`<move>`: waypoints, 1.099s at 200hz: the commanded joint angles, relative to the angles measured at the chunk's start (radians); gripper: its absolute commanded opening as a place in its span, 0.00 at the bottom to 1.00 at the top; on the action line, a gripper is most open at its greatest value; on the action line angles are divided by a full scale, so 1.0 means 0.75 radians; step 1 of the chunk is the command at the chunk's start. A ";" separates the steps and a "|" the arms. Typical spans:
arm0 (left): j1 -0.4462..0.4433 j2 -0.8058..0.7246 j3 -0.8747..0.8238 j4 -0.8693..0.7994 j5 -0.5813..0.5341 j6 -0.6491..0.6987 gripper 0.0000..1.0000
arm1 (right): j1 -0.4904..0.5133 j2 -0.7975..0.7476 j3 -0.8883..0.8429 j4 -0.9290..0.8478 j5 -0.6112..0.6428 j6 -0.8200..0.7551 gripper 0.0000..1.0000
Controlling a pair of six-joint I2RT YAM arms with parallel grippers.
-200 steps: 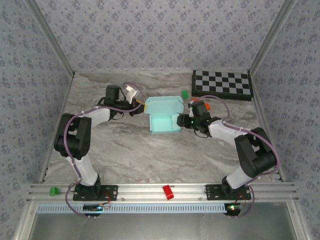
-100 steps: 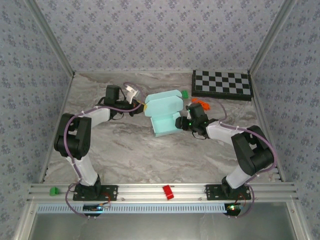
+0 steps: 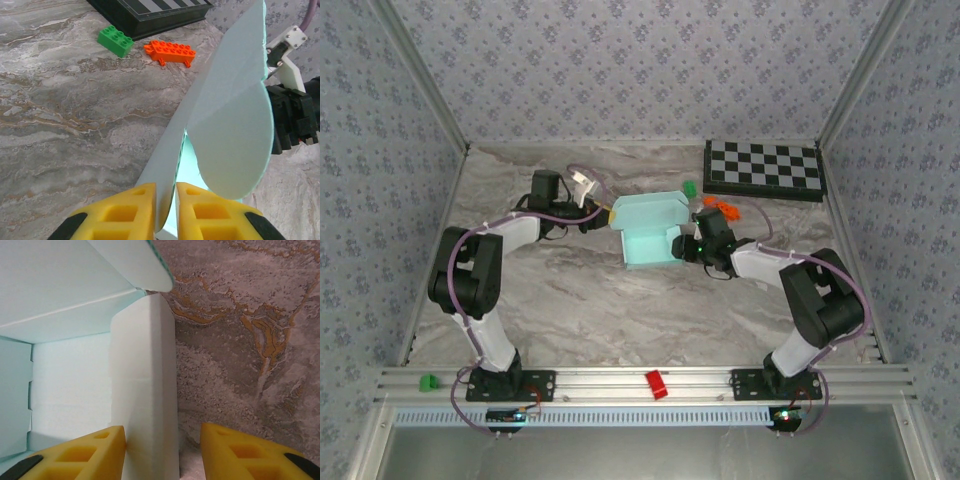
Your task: Fold the paper box
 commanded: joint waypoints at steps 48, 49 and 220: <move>-0.006 0.037 0.048 0.038 0.069 -0.018 0.19 | 0.009 0.020 -0.006 -0.011 0.026 0.006 0.44; -0.006 0.037 0.048 0.038 0.069 -0.018 0.19 | 0.010 0.020 -0.006 -0.011 0.027 0.006 0.45; -0.012 -0.053 0.001 -0.014 0.042 -0.023 0.00 | 0.048 0.000 0.011 -0.058 0.098 -0.040 0.41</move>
